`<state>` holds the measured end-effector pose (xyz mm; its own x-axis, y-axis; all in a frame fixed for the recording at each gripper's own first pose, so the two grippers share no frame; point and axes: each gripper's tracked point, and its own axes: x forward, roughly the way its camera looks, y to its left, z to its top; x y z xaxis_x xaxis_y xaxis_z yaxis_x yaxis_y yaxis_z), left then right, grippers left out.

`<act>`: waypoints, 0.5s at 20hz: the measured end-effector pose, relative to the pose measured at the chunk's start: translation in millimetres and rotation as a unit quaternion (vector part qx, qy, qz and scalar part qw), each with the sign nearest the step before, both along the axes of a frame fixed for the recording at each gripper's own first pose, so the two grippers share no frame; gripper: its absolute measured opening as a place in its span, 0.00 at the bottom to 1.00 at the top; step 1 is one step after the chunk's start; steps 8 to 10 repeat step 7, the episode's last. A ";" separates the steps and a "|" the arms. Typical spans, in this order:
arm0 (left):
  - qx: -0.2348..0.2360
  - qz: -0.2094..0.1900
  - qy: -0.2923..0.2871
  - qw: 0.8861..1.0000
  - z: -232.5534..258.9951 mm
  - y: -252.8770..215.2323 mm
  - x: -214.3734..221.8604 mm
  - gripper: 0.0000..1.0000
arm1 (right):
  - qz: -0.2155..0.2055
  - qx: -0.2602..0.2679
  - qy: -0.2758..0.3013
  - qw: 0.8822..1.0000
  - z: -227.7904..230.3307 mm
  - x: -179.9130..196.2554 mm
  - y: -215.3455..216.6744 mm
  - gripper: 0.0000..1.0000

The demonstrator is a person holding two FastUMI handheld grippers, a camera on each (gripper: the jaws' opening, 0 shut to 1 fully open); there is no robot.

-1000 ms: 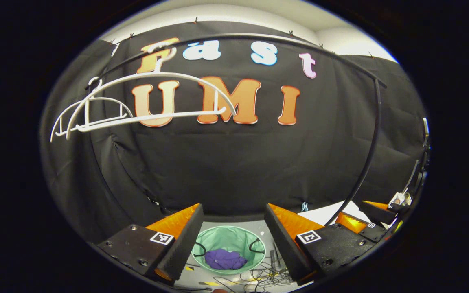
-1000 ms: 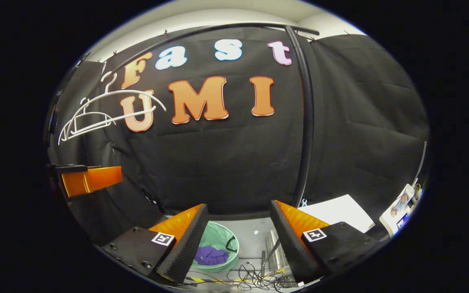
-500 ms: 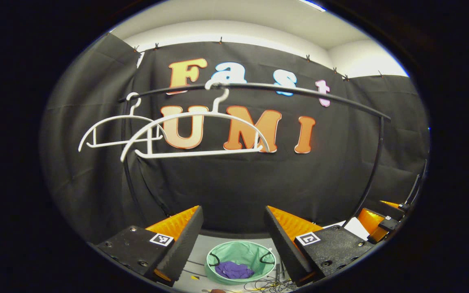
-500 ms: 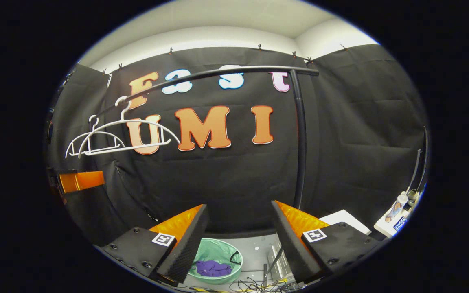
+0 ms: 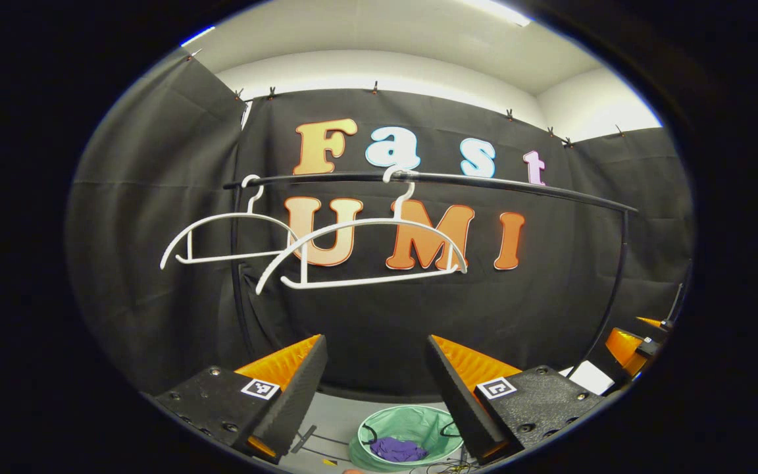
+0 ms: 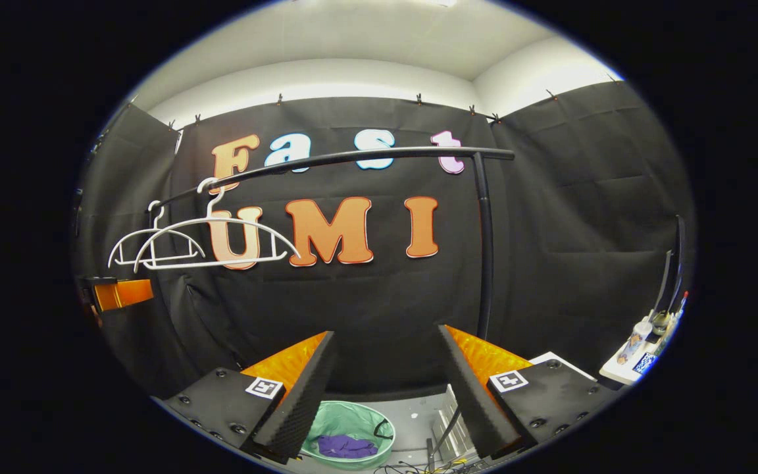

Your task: Grasp the clothes on the hanger with both hands and then place them into the laundry hamper below.

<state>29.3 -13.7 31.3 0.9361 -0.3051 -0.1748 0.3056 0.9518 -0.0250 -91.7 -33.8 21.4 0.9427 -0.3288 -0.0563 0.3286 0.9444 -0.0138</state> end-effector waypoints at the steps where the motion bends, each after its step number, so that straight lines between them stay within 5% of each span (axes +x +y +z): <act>1: 0.001 0.000 -0.001 1.000 0.9 1.5 1.5 0.94 | -0.002 0.002 -0.002 1.000 1.6 1.5 0.6 0.90; 10: 0.000 0.008 -0.006 1.000 -1.4 6.3 11.0 0.94 | -0.003 0.000 -0.009 1.000 3.2 3.0 -0.9 0.90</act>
